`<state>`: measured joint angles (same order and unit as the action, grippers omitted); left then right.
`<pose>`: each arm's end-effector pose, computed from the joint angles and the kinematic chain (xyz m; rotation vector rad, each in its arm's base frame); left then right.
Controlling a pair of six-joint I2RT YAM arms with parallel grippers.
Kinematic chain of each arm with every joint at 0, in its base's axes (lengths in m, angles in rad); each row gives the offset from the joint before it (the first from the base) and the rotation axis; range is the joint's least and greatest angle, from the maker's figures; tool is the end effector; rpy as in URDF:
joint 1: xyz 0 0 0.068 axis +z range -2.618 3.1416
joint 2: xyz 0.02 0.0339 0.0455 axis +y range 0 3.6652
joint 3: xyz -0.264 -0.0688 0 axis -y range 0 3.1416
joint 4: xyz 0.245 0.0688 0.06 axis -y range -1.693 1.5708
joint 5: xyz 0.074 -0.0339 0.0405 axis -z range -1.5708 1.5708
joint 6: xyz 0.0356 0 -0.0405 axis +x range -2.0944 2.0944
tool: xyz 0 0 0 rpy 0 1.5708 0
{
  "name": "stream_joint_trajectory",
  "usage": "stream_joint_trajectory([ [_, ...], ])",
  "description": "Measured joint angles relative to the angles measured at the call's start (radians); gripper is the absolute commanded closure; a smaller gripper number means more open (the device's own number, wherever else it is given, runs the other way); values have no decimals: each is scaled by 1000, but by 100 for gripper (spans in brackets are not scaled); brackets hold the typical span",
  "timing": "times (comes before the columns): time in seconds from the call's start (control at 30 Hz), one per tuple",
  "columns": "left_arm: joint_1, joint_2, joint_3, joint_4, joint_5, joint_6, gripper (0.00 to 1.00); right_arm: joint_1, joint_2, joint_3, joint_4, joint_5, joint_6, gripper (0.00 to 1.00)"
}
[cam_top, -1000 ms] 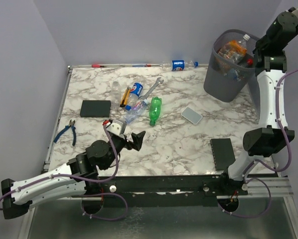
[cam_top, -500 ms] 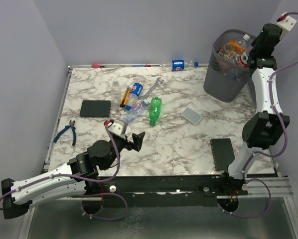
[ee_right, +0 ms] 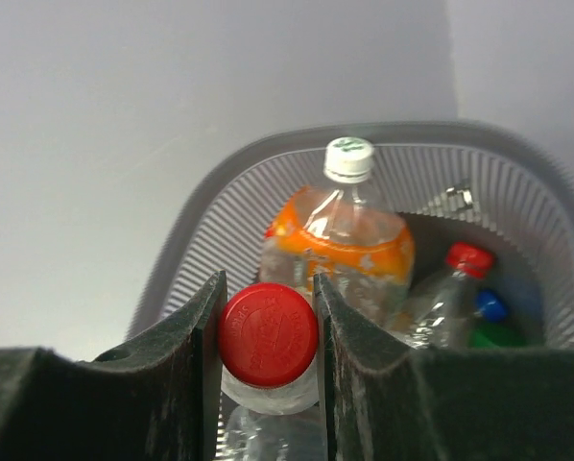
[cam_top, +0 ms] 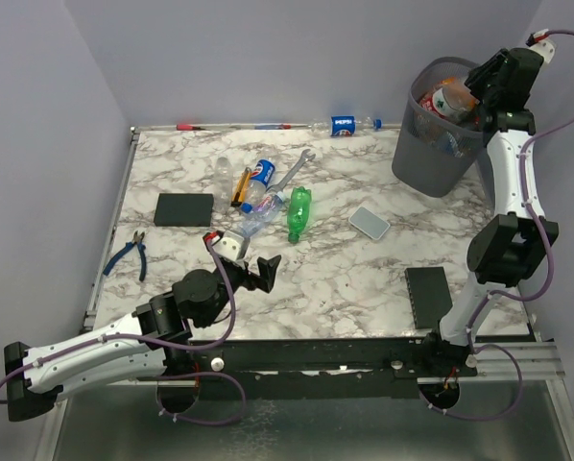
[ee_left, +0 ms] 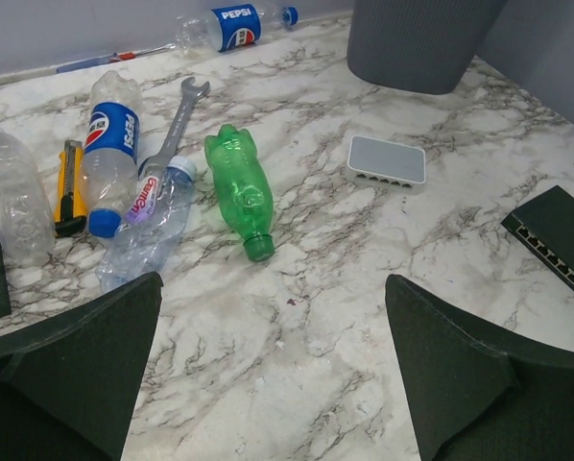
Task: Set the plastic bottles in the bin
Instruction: Place the plastic bottle in the trash bin.
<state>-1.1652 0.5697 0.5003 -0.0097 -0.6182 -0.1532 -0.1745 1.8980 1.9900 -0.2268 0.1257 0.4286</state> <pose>0.0777 -0.1287 0.2906 0.3606 1.6191 -0.4986 0.4440 -0.0828 0.4311 0.5951 1.5980 0.0822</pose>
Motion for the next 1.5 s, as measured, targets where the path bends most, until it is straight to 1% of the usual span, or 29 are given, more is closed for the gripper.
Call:
stream_joint_trajectory([
  [0.13, 0, -2, 0, 0, 0, 0, 1, -9, -19, -48, 46, -80, 75, 99],
  [0.23, 0, -6, 0, 0, 1, 0, 1, -14, -61, -130, 97, -79, 111, 99],
  [0.37, 0, -6, 0, 0, 1, 0, 1, -16, -123, -202, 150, 24, 107, 100],
  [0.53, 0, -1, 0, 0, 4, 0, 1, -21, -144, -177, 196, 166, 34, 99],
  [0.8, 0, 19, 0, 0, 5, 0, 1, -28, -76, -100, 198, 335, -110, 100],
  [0.9, 0, 29, 0, 0, 5, 0, 1, -30, -29, -77, 195, 377, -167, 99],
  [1.0, 0, 43, 0, 0, 6, 0, 1, -30, 1, -78, 195, 405, -188, 99],
  [1.13, 0, 66, 0, 0, 8, 1, 1, -32, 4, -82, 201, 379, -191, 99],
  [1.3, 0, 71, 0, 0, 12, 1, 1, -41, 6, -85, 213, 269, -179, 100],
  [1.4, 0, 69, 0, -1, 17, 1, 1, -47, -10, -144, 279, 223, -154, 99],
  [1.5, 0, 58, 0, -1, 23, 1, 1, -47, -32, -196, 333, 214, -122, 99],
])
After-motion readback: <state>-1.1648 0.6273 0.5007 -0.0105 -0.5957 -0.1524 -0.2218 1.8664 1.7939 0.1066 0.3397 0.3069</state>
